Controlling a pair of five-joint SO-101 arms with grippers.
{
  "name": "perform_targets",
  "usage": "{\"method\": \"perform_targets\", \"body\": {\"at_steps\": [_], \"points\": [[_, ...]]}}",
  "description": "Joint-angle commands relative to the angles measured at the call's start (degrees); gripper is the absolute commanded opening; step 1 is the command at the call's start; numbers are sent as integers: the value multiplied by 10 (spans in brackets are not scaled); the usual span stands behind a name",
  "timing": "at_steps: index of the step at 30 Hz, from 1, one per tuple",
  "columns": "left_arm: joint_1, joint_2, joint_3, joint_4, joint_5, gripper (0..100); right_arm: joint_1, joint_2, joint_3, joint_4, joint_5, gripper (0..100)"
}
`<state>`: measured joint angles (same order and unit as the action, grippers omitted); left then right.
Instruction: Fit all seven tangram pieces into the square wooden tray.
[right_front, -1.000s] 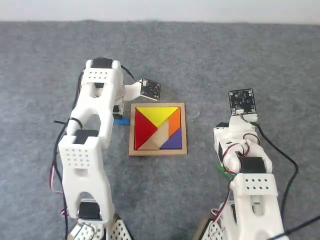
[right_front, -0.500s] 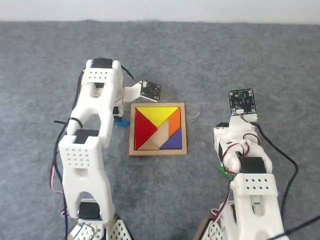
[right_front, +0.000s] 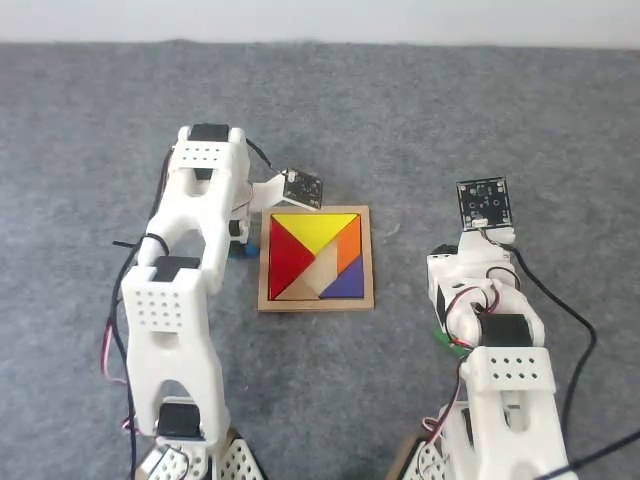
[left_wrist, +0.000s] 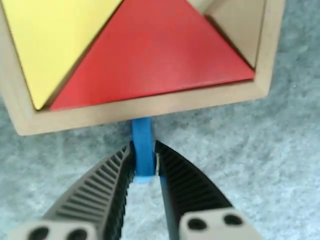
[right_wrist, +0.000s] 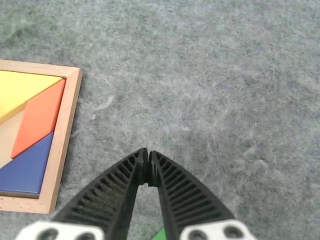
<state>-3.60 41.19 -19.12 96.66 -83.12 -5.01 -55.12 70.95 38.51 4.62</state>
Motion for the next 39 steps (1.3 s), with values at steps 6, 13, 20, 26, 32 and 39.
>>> {"method": "perform_targets", "body": {"at_steps": [6,13,20,26,32,39], "points": [[-3,-13,-19,16,34,12,4,3,-3,-9,7,8],[-2,-71,-45,18,120,12,5,3,-3,-8,7,8],[1,-119,-39,38,256,12,3,3,-3,-8,7,8],[-10,-174,-39,39,367,12,2,3,-3,-8,7,8],[4,-268,-31,39,502,12,3,3,-3,-9,7,8],[105,-336,47,21,789,12,2,3,-3,-8,7,8]]}}
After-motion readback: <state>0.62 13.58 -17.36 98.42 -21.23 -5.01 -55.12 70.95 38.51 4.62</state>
